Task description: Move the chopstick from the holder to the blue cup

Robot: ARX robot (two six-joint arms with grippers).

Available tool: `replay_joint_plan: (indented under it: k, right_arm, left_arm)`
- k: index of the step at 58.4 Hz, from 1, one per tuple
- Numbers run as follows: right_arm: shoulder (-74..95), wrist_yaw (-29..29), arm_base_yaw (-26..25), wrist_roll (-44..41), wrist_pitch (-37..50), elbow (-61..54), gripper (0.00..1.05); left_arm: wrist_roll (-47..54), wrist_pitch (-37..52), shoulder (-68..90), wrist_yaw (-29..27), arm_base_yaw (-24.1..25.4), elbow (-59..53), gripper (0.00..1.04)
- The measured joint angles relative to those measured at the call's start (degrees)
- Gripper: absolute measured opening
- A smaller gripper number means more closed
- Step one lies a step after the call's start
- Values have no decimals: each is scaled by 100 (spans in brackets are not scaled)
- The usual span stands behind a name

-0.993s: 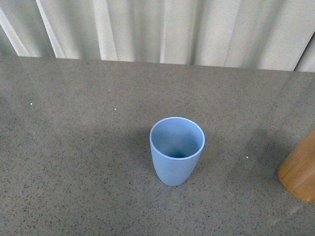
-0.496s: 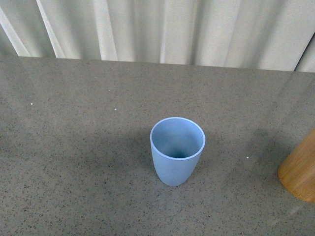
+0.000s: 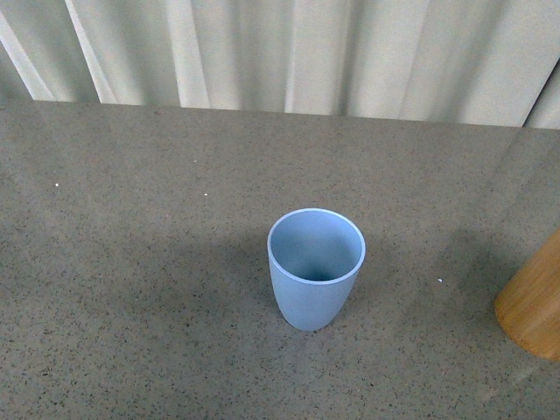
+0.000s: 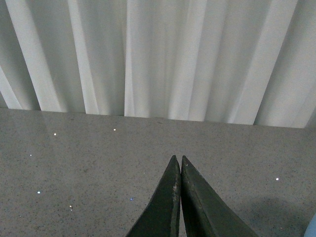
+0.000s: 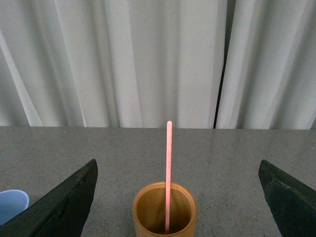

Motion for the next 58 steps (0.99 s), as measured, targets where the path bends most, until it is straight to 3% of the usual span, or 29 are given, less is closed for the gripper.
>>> replay_joint_plan:
  k: [36, 42, 55, 58]
  right_arm:
    - [0, 0, 0, 0, 0, 0, 95]
    - [0, 2, 0, 0, 0, 0, 95]
    - [0, 0, 0, 0, 0, 0, 95]
    - [0, 0, 0, 0, 0, 0, 95]
  left_arm:
    - [0, -1182, -1182, -2, 0, 0, 4]
    - [0, -2149, -1980, -2, 0, 0, 4]
    - [0, -2201, -2159, -2, 0, 0, 4]
    - [-2, -2201, -2162, 0, 0, 0, 10]
